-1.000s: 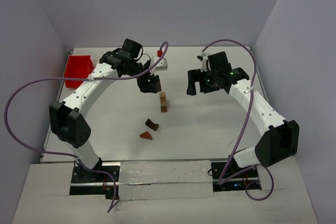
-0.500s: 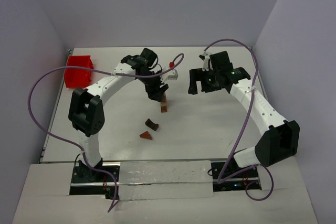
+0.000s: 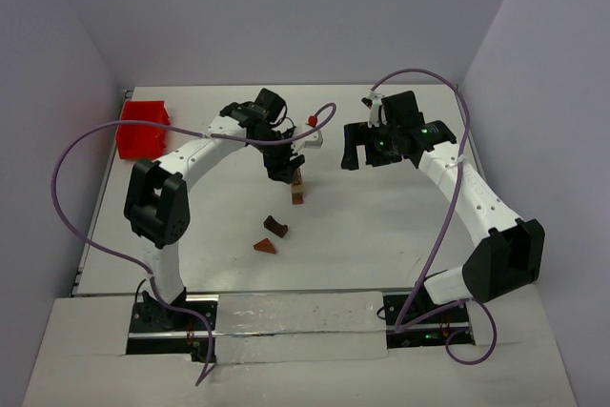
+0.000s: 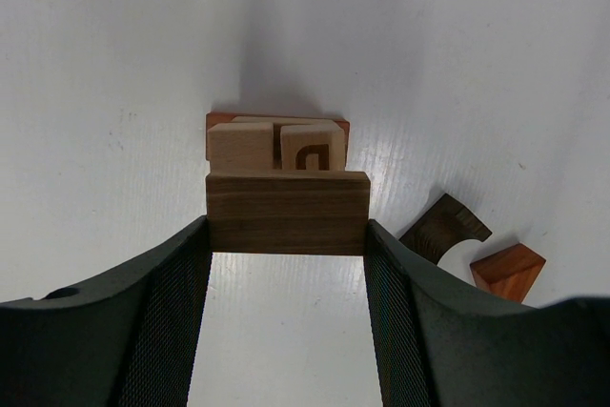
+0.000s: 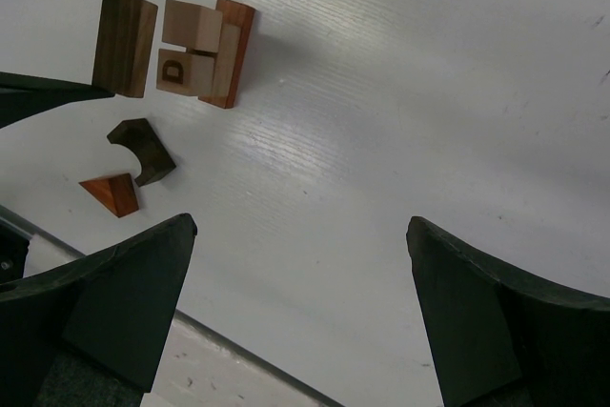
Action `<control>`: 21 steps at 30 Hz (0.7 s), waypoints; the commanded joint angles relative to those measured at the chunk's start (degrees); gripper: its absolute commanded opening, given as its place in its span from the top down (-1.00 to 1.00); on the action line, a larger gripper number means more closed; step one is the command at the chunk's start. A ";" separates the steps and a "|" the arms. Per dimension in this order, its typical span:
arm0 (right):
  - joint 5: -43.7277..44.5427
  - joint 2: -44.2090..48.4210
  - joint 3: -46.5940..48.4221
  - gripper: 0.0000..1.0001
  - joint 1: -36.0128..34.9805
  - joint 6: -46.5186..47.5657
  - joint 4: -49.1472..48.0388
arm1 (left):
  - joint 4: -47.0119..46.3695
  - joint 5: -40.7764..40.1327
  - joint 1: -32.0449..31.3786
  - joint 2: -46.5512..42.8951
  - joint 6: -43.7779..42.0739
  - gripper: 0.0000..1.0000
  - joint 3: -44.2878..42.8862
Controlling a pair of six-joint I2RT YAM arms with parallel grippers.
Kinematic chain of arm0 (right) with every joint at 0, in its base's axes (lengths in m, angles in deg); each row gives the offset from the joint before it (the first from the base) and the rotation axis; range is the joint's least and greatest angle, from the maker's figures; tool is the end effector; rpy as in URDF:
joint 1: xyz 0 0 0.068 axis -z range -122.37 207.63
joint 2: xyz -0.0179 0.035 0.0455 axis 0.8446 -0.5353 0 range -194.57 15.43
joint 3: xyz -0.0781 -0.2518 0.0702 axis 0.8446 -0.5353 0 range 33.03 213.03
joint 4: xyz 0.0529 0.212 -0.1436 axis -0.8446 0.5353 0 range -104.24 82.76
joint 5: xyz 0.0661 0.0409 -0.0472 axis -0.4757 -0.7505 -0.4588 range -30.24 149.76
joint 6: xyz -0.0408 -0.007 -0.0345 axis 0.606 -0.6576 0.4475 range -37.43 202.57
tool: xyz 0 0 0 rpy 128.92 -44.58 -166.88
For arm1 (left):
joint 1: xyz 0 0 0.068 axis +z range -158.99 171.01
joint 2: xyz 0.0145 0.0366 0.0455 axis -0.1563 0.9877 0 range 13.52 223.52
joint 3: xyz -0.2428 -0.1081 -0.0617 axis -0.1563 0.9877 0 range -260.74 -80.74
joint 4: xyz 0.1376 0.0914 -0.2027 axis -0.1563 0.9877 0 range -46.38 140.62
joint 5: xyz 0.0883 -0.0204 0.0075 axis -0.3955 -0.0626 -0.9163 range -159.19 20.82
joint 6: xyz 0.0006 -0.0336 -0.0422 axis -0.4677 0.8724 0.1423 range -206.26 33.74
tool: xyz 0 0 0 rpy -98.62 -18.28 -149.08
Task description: Build the wood block tower
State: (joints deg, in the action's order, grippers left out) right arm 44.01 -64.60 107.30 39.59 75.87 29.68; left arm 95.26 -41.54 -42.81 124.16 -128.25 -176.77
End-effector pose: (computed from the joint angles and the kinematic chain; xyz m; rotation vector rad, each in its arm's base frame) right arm 0.2767 0.1002 0.3261 -0.3676 2.4367 0.5261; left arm 0.3296 -0.2408 0.2602 1.7256 1.9944 -0.6070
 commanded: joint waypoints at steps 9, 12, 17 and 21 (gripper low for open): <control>-0.77 -0.39 2.59 -0.99 0.80 0.20 0.12 | -2.82 0.92 -0.67 1.37 -2.03 0.21 -0.69; -0.77 -0.28 2.54 -0.99 0.90 0.28 0.21 | -2.70 0.92 -0.80 1.71 -2.24 0.19 -1.09; -0.77 -0.13 2.45 -0.99 0.97 0.20 0.14 | -2.86 0.76 -1.20 2.19 -2.46 0.17 -1.20; -0.91 -0.04 2.37 -0.99 1.08 0.20 0.17 | -2.72 0.52 -1.42 2.64 -2.85 0.16 -1.46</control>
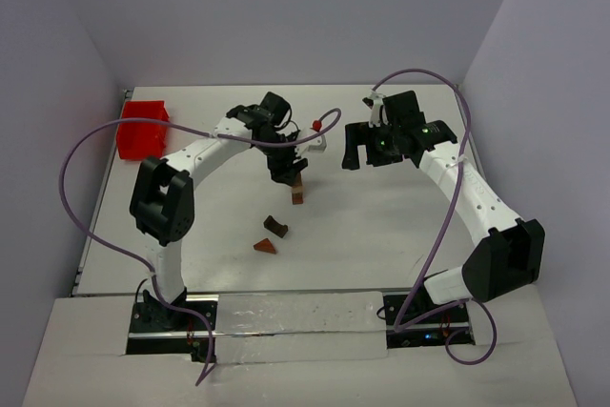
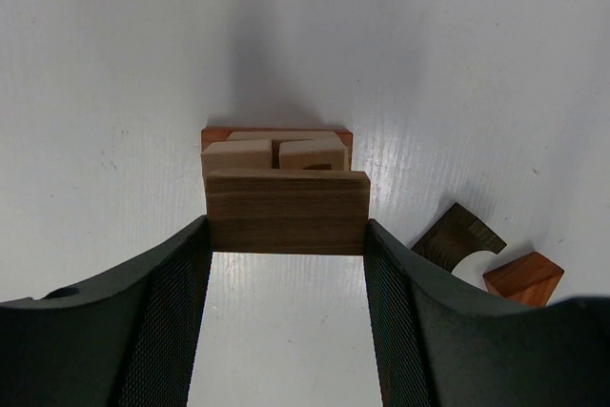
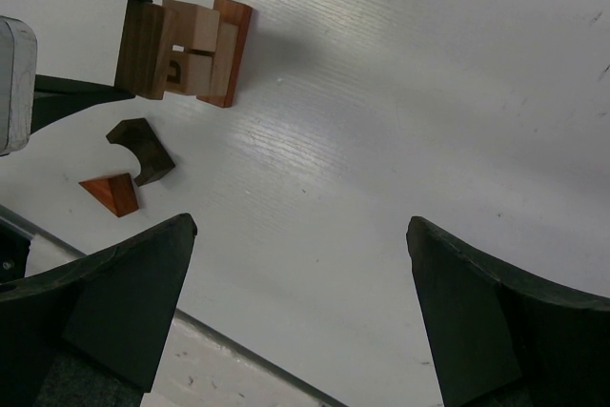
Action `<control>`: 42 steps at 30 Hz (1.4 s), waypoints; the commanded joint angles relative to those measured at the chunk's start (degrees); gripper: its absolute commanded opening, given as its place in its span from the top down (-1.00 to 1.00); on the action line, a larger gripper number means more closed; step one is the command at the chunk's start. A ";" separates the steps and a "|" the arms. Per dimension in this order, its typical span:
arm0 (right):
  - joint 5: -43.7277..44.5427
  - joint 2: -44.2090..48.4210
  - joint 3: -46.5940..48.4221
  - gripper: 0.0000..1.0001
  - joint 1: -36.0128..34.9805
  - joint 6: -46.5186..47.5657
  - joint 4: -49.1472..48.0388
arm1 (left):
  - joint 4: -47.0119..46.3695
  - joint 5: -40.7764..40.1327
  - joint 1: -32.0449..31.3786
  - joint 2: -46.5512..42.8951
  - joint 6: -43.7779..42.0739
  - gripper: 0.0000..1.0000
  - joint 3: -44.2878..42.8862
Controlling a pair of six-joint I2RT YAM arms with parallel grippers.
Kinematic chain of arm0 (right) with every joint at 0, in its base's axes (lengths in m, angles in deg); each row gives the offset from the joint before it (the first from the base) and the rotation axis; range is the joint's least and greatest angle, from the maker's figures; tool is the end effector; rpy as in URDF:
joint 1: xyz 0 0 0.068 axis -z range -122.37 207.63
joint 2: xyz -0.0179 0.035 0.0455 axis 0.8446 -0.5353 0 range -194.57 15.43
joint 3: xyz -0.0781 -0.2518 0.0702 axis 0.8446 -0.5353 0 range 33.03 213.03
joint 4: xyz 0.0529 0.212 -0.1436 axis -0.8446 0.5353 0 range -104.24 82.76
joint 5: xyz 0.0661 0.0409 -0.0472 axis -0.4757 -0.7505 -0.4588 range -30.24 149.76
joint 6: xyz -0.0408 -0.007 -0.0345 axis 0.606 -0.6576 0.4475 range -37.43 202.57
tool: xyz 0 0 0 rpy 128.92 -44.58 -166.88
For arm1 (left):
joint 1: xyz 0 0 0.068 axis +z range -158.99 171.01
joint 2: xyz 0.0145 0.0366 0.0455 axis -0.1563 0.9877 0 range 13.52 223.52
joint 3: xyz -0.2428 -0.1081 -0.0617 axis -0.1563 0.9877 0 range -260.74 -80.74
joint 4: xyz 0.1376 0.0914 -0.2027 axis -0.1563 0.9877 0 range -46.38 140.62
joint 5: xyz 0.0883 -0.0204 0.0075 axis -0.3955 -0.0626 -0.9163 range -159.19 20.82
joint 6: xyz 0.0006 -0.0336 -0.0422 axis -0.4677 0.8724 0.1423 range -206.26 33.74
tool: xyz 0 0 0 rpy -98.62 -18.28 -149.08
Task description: Build the wood block tower
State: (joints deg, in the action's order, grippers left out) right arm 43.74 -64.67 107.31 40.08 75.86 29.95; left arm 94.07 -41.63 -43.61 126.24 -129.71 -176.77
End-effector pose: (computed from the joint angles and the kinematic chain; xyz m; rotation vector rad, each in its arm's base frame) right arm 0.2773 0.0979 0.3255 -0.3587 2.4428 0.5278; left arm 0.3321 -0.2494 0.2469 1.7691 1.9735 -0.6060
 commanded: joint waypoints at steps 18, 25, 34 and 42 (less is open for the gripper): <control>-1.20 -0.41 2.18 -0.99 0.85 0.03 -0.24 | -1.50 -0.60 -1.12 2.41 -1.55 0.03 -2.46; -1.29 -0.41 2.11 -0.99 0.86 0.04 -0.15 | -1.65 -0.82 -1.24 2.40 -1.47 -0.03 -2.65; -1.38 -0.59 2.01 -0.99 0.85 0.03 -0.20 | -1.72 -1.02 -1.33 2.76 -0.98 -0.06 -3.46; -1.42 -0.59 1.92 -0.99 0.89 0.03 -0.24 | -1.37 -0.84 -1.33 3.07 -0.94 -0.07 -3.55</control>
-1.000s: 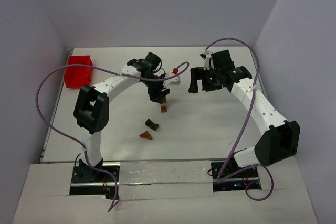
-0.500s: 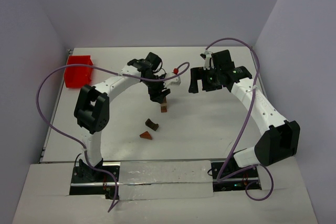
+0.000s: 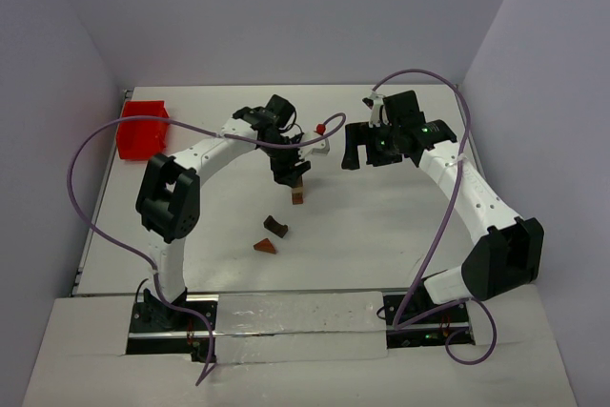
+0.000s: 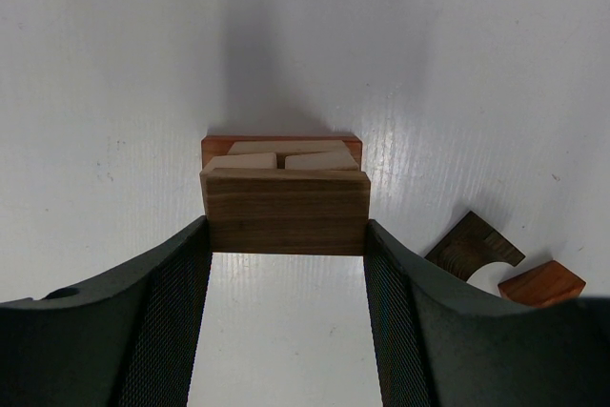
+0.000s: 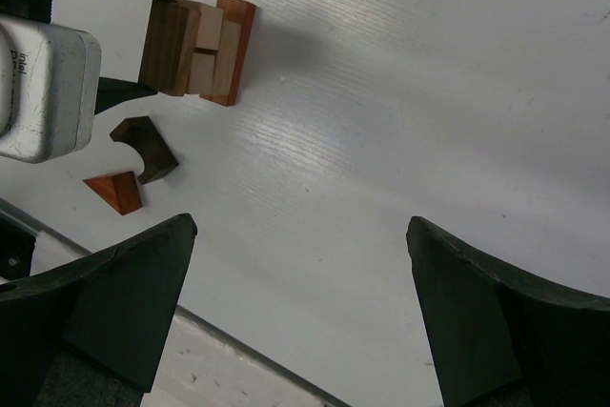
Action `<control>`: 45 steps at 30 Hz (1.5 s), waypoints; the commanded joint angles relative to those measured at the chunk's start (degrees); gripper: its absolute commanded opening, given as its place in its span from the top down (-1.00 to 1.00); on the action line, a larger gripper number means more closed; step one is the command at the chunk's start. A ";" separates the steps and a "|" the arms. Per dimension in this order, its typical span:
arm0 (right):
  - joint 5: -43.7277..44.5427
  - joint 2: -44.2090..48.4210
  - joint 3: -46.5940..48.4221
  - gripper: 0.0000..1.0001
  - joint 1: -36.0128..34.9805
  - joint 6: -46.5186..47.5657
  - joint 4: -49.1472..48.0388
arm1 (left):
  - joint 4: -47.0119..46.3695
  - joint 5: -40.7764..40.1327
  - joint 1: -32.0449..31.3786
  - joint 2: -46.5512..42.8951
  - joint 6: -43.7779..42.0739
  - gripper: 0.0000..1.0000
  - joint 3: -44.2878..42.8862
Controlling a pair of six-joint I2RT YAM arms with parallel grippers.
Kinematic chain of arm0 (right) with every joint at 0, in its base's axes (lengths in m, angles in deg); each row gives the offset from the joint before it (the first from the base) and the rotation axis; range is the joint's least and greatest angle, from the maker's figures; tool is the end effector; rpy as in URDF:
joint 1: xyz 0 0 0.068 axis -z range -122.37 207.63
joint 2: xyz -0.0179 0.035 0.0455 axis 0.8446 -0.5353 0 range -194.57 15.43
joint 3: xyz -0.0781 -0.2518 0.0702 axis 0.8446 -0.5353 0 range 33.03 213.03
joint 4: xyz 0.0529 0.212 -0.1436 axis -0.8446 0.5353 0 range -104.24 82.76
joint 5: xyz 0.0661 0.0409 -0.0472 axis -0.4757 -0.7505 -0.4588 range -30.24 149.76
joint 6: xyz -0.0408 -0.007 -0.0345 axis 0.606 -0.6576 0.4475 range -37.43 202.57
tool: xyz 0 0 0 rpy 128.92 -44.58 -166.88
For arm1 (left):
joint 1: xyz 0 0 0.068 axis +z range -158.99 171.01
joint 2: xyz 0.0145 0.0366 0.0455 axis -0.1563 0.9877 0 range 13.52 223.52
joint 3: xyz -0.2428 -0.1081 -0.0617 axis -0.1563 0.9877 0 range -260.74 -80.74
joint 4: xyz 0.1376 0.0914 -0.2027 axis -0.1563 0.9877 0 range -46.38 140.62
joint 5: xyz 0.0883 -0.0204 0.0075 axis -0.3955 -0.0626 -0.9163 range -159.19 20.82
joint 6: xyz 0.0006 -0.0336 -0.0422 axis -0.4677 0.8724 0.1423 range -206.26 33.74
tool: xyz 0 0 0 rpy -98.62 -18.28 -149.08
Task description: Build the wood block tower
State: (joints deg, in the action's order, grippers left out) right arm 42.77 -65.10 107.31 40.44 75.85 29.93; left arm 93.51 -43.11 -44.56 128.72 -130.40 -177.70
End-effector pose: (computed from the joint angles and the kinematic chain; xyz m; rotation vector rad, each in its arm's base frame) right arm 0.2792 0.0971 0.3236 -0.3579 2.4493 0.5455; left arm 0.3353 -0.2591 0.2343 1.8046 1.9751 -0.5786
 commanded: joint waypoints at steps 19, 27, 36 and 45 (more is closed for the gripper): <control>-0.32 -0.24 2.01 -0.99 0.51 -0.05 -0.23 | -1.37 0.12 -0.44 -0.50 0.37 -0.20 -1.57; -0.24 -0.24 1.76 -0.99 0.58 -0.05 -0.40 | -1.81 -0.23 -0.38 -1.11 1.16 -0.21 -1.39; -0.35 -0.33 1.78 -0.99 0.55 -0.10 -0.40 | -2.08 -0.21 -0.23 -1.91 2.01 -0.21 -1.47; -0.30 -0.39 1.66 -0.99 0.51 -0.13 -0.58 | -1.86 -0.21 0.13 -1.80 1.97 -0.21 -1.45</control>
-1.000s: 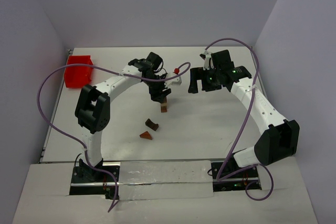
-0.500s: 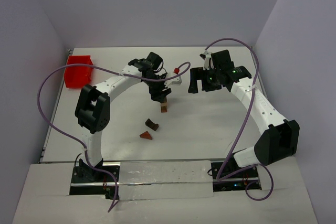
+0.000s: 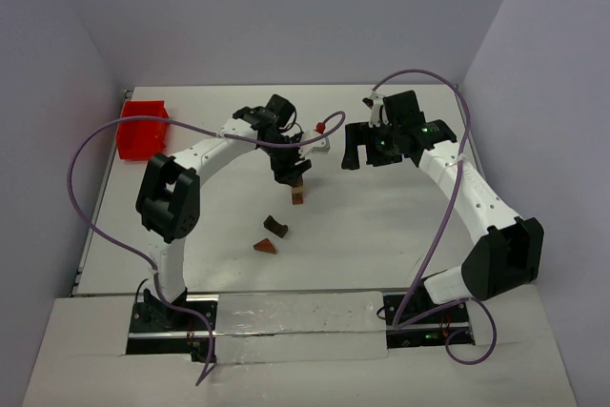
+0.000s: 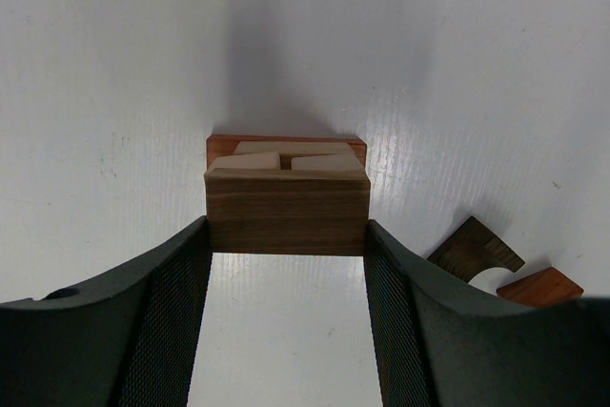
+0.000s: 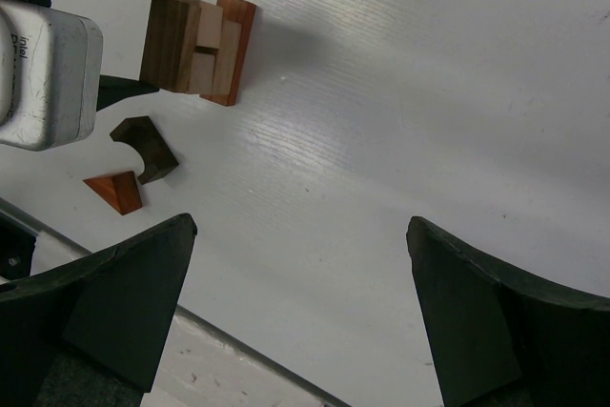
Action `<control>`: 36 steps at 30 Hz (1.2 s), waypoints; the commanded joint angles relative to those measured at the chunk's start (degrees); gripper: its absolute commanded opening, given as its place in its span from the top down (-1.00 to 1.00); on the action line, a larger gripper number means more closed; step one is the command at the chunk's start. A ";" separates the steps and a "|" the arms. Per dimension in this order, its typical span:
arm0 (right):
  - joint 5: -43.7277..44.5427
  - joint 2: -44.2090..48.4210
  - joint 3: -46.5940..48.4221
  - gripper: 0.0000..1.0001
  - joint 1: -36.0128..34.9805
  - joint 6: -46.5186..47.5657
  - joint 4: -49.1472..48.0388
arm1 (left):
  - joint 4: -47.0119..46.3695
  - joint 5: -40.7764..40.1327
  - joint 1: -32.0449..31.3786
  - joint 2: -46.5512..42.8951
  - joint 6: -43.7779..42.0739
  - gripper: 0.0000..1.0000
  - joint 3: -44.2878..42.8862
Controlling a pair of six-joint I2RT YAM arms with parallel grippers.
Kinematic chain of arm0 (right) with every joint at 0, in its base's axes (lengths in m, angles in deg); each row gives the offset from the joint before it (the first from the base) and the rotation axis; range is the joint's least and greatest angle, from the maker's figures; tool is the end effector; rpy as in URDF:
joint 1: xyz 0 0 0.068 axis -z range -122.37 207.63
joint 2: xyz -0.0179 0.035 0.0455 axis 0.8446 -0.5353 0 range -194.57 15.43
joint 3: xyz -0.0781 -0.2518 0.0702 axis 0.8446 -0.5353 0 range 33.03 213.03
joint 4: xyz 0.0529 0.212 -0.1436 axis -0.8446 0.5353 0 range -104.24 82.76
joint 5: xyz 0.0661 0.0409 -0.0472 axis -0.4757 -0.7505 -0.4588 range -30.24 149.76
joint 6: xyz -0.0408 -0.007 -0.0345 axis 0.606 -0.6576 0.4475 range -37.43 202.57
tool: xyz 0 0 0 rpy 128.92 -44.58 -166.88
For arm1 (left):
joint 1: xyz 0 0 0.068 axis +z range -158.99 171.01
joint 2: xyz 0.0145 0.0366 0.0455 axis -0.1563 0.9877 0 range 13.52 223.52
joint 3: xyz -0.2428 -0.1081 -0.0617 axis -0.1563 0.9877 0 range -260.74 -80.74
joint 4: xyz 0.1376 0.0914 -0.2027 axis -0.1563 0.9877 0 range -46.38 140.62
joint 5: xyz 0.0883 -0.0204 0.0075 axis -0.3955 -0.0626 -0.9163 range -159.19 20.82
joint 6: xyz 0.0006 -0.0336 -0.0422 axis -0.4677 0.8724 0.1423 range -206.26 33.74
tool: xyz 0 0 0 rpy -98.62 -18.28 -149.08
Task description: Build the wood block tower
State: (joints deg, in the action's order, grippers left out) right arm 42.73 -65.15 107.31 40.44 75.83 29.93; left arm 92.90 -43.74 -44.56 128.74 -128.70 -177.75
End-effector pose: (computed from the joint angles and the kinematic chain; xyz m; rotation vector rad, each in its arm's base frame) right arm 0.2794 0.0972 0.3234 -0.3577 2.4502 0.5464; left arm 0.3365 -0.2596 0.2347 1.7737 1.9994 -0.5700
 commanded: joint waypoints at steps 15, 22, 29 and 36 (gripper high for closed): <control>-0.45 -0.72 2.10 -0.99 0.58 -0.17 -0.31 | 0.14 0.89 0.42 -1.29 -0.36 -0.41 -1.92; -0.63 -0.90 2.36 -0.99 0.56 -0.20 -0.22 | 1.04 1.11 0.34 -1.05 -0.71 -0.60 -2.53; -0.73 -0.94 2.36 -0.99 0.49 -0.29 -0.10 | 2.36 2.09 0.36 -1.71 -0.61 -0.98 -4.01; -0.63 -0.64 2.36 -0.99 0.54 -0.37 -0.22 | 3.08 2.25 0.28 -7.10 0.40 -0.99 -5.52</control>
State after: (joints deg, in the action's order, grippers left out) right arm 42.51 -65.63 107.31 40.59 75.81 29.95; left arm 95.07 -43.25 -44.34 128.12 -128.87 -180.29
